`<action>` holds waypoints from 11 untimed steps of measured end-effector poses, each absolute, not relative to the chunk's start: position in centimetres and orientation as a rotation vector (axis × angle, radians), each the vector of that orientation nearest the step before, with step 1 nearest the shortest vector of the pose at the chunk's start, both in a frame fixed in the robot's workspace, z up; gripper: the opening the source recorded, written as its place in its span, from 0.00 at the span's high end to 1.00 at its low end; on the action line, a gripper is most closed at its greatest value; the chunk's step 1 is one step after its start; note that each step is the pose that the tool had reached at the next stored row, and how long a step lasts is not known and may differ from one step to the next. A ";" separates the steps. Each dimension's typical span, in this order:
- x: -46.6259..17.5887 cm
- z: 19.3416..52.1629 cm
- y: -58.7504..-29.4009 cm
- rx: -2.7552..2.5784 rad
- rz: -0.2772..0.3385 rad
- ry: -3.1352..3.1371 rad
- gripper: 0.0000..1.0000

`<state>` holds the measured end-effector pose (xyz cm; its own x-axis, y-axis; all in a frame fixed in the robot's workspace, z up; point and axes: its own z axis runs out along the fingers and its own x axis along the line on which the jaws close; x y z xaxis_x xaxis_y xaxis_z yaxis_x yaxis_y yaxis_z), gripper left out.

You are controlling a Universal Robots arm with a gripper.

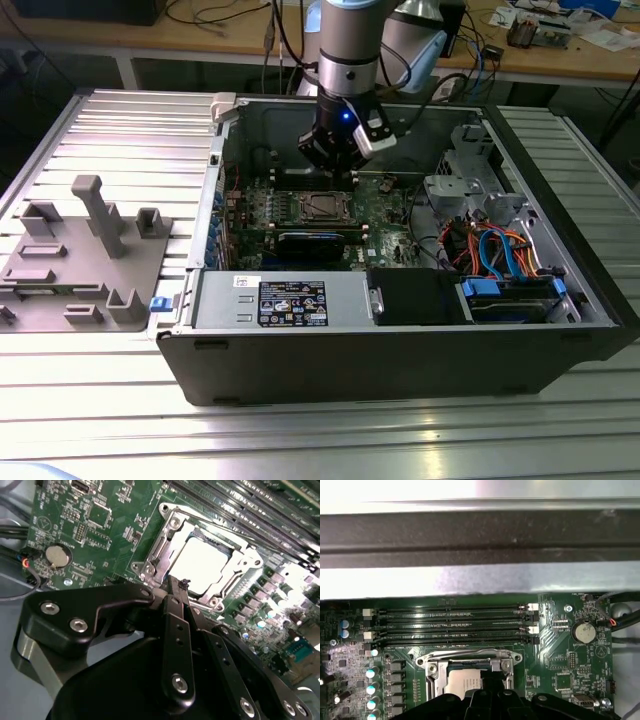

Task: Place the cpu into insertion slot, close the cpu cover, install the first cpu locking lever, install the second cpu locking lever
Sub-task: 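Install the second cpu locking lever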

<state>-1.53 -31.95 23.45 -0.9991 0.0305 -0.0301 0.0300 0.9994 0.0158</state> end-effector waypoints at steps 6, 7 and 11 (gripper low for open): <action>-1.5 23.6 -32.1 0.023 0.024 3.111 0.89; -1.5 23.6 -32.1 0.019 0.024 3.111 0.89; -1.5 23.6 -32.2 0.018 0.024 3.111 0.89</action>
<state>-1.54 -32.19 23.61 -0.9995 0.0118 -0.0300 0.0113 0.9998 0.0158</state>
